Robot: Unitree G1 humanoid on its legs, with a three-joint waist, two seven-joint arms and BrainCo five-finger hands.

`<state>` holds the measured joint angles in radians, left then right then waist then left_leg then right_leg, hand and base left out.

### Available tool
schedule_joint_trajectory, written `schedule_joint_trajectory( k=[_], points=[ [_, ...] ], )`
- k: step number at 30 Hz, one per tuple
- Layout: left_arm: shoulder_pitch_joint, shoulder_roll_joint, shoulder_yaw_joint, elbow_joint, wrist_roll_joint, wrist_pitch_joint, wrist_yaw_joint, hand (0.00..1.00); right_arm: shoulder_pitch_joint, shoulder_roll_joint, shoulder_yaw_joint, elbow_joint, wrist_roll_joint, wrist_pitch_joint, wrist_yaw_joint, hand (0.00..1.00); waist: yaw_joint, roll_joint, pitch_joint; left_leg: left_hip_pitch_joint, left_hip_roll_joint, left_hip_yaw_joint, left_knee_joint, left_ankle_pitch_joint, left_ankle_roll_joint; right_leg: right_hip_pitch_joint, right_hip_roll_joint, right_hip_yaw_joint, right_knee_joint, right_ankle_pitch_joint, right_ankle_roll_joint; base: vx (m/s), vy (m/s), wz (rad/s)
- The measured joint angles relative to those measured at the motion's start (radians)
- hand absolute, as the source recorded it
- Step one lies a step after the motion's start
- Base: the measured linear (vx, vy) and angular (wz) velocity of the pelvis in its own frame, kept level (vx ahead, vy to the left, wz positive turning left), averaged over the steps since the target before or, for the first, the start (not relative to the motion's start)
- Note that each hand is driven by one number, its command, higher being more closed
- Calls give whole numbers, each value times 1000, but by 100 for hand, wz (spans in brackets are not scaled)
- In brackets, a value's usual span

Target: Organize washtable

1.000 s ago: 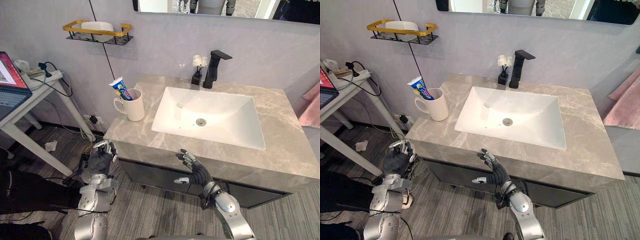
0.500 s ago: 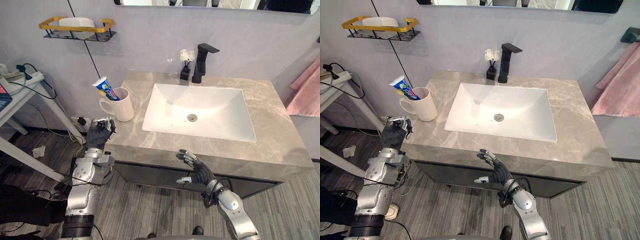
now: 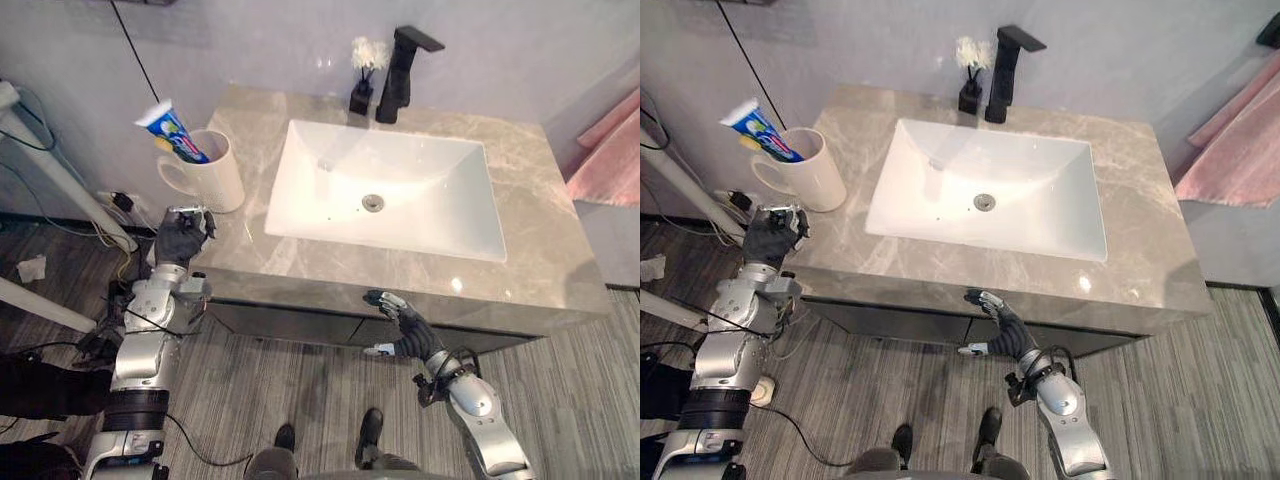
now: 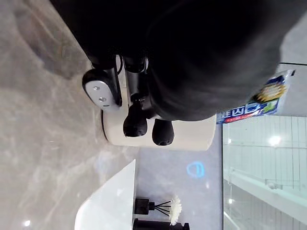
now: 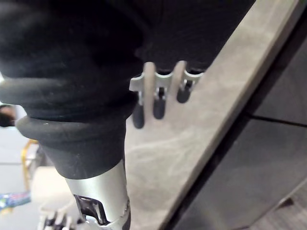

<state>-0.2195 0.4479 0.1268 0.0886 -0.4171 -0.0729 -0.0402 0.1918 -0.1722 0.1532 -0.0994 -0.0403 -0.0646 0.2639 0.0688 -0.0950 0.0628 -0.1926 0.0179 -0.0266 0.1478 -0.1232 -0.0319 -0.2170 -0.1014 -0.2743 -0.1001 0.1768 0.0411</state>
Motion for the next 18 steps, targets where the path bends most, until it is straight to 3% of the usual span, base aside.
schedule_joint_trajectory(
  k=[6,18],
  points=[
    [-39,2,1,1,19,1,1,100,22,-9,0,-1,0,0,0,0,-1,-8,37,-14,2,7,25,-16,-1,-7,3,17,0,2,-1,9,18,-7],
    [-180,106,-36,41,19,-14,-1,100,25,-12,0,-21,-1,0,-1,0,-3,-39,100,-73,1,28,66,-28,2,-58,-4,42,-1,21,-2,-2,24,-5]
  ],
)
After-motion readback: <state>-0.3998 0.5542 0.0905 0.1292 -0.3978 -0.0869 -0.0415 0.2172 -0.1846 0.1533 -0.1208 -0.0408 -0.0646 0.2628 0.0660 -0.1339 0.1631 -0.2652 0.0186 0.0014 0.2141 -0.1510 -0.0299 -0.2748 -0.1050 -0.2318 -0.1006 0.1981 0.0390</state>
